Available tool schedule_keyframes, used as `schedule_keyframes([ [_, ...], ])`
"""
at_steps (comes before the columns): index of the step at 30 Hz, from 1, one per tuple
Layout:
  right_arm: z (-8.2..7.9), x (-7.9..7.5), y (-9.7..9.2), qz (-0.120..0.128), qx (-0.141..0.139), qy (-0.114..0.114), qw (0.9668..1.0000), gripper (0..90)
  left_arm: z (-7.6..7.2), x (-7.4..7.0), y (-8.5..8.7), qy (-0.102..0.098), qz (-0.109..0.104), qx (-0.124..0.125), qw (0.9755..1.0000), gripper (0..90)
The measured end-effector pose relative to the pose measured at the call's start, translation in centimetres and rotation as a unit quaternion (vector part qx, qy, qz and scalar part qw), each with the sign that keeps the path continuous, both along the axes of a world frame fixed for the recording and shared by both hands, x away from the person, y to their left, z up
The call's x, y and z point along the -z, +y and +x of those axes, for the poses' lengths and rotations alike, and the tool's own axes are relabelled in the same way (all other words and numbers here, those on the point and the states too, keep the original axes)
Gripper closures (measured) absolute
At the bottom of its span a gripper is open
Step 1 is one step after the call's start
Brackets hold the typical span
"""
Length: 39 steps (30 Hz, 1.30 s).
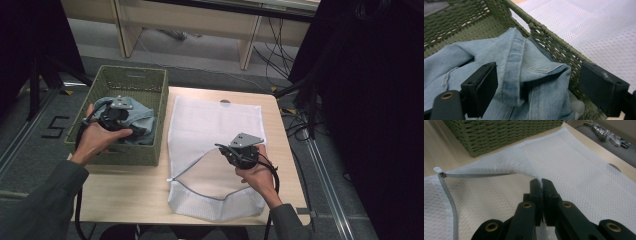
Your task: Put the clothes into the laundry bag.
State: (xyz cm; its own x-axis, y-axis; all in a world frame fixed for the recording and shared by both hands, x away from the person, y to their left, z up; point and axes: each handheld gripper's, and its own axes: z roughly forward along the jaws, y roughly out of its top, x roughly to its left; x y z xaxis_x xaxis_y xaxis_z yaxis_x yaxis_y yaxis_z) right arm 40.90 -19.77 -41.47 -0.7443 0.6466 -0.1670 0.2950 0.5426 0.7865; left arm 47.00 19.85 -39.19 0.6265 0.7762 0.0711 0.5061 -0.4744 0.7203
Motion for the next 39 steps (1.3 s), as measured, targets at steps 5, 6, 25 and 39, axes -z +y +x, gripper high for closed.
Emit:
schedule_keyframes([
  [5, 0.1, 0.2, -0.1, -0.003, -0.001, -0.002, 1.0000, 88.6, 1.0, 0.6, -0.9, 0.012, 0.002, 0.008, 0.9999, 14.8],
  [6, 0.1, 0.2, -0.1, -0.005, -0.003, 0.001, 1.0000, 88.6, 1.4, 0.8, -1.0, 0.013, 0.011, 0.008, 0.9998, 14.9],
  [25, 0.1, 0.4, 0.0, -0.007, -0.003, 0.005, 1.0000, 88.2, 5.5, 2.6, -1.7, 0.101, 0.075, -0.032, 0.9916, 14.1],
  [39, 0.3, 0.7, 0.0, -0.008, -0.003, 0.005, 0.9999, 87.8, 8.2, 4.4, -1.9, 0.103, 0.055, -0.057, 0.9916, 12.1],
])
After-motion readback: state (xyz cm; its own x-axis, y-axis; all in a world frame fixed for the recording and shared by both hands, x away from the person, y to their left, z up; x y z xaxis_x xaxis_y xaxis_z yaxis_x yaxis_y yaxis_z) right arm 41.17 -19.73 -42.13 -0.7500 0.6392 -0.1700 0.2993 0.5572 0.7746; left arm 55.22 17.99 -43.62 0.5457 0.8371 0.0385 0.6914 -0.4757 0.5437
